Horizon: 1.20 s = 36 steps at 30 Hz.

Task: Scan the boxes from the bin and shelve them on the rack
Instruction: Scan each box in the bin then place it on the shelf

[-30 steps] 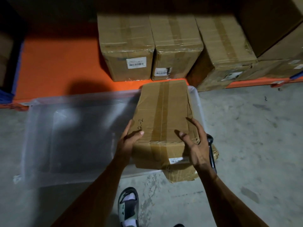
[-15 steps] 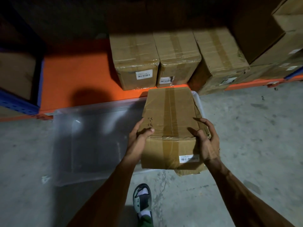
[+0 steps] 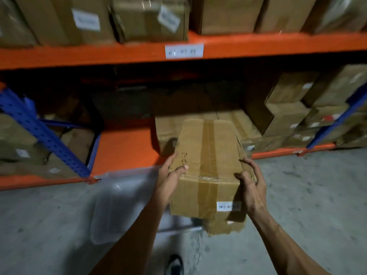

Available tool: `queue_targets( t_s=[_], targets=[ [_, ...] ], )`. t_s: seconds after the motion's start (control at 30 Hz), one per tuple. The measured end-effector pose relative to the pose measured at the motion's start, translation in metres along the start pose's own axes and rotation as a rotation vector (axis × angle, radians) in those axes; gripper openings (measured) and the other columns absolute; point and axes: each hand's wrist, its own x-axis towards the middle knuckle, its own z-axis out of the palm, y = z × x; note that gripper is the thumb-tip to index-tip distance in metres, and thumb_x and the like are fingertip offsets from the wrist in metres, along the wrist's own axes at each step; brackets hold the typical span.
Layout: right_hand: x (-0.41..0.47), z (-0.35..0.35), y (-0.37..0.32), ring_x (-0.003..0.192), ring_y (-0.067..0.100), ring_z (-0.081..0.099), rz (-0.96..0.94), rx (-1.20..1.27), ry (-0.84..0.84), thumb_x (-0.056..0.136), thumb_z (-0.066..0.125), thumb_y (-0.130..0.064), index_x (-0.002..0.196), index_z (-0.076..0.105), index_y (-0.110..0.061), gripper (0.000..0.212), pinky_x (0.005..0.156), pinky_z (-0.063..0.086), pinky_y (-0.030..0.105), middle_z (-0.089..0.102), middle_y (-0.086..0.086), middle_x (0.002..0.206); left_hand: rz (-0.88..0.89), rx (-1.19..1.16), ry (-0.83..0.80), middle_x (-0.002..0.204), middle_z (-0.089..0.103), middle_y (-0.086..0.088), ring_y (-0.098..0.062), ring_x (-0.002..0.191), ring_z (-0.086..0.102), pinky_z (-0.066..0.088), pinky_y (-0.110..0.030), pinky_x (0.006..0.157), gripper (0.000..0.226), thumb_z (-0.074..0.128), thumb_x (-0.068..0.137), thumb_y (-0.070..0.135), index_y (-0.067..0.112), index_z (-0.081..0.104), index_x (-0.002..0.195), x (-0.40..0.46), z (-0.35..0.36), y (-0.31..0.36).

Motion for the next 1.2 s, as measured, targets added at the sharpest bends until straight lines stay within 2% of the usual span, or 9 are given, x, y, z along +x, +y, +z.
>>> queue_targets(
  t_s=[0.13,0.23,0.3,0.5,0.63,0.8,0.97,1.1,1.2],
  targets=[
    [-0.040,-0.040,-0.066,0.096,-0.023,0.055,-0.099,0.011,-0.002,0.074,0.064,-0.034,0.115,0.064,-0.056,0.046,0.074,0.046,0.029,0.059,-0.035,0.116,0.095,-0.013,0.012,0.136,0.060,0.000,-0.022,0.115,0.063,0.051,-0.049,0.100,0.061,0.075,0.083,0.017,0.055,0.053,0.125,-0.066,0.014,0.060],
    [-0.063,-0.065,-0.119,0.107,-0.004,0.058,-0.156,0.069,0.011,0.071,0.064,-0.033,0.115,0.064,-0.056,0.050,0.080,0.053,0.040,0.059,-0.022,0.124,0.180,-0.021,0.016,0.142,0.051,0.002,-0.016,0.111,0.061,0.048,-0.049,0.102,0.063,0.075,0.084,0.020,0.050,0.051,0.133,-0.109,0.023,0.107],
    [-0.071,-0.077,-0.156,0.114,0.016,0.058,-0.216,0.094,0.019,0.069,0.063,-0.032,0.119,0.064,-0.051,0.053,0.088,0.054,0.049,0.060,-0.016,0.127,0.248,-0.027,0.003,0.140,0.052,0.003,-0.004,0.104,0.060,0.048,-0.037,0.100,0.064,0.075,0.083,0.018,0.044,0.051,0.137,-0.131,0.029,0.146],
    [-0.075,-0.082,-0.258,0.108,0.008,0.062,-0.418,0.196,0.028,0.071,0.062,-0.030,0.121,0.067,-0.045,0.053,0.079,0.049,0.033,0.068,-0.018,0.123,0.457,-0.043,0.031,0.123,0.068,0.009,0.004,0.099,0.066,0.052,-0.010,0.077,0.063,0.076,0.081,0.011,0.035,0.056,0.136,-0.162,0.024,0.259],
    [-0.054,-0.065,-0.322,0.108,0.014,0.062,-0.501,0.238,0.011,0.072,0.062,-0.035,0.128,0.065,-0.046,0.057,0.080,0.049,0.039,0.067,-0.011,0.125,0.583,-0.031,0.067,0.109,0.065,0.023,0.018,0.088,0.062,0.048,-0.005,0.065,0.066,0.075,0.083,0.018,0.037,0.050,0.141,-0.163,0.008,0.327],
    [-0.004,-0.016,-0.394,0.099,0.010,0.062,-0.610,0.277,-0.090,0.077,0.060,-0.036,0.134,0.060,-0.041,0.057,0.071,0.046,0.035,0.063,-0.006,0.125,0.667,-0.063,0.136,0.085,0.072,0.026,0.015,0.080,0.065,0.049,-0.005,0.059,0.064,0.073,0.084,0.012,0.027,0.051,0.142,-0.124,-0.013,0.407],
    [0.075,0.054,-0.448,0.115,0.018,0.056,-0.610,0.283,-0.142,0.074,0.061,-0.035,0.128,0.064,-0.039,0.054,0.092,0.050,0.044,0.060,-0.002,0.133,0.685,-0.085,0.200,0.114,0.068,0.009,-0.003,0.100,0.063,0.052,-0.023,0.081,0.065,0.074,0.083,0.017,0.029,0.051,0.143,-0.045,-0.039,0.460],
    [0.140,0.118,-0.473,0.109,0.011,0.057,-0.612,0.270,-0.157,0.072,0.062,-0.036,0.122,0.064,-0.041,0.051,0.084,0.046,0.038,0.062,-0.018,0.117,0.663,-0.088,0.245,0.113,0.066,0.010,0.000,0.100,0.058,0.049,-0.023,0.083,0.064,0.074,0.083,0.017,0.031,0.052,0.141,0.035,-0.065,0.489],
    [0.187,0.165,-0.482,0.102,0.014,0.058,-0.598,0.258,-0.146,0.073,0.060,-0.036,0.127,0.064,-0.034,0.054,0.076,0.044,0.035,0.065,-0.009,0.113,0.648,-0.068,0.256,0.122,0.063,0.005,0.004,0.097,0.056,0.046,-0.019,0.081,0.065,0.074,0.083,0.017,0.029,0.051,0.143,0.095,-0.082,0.508]
  ],
)
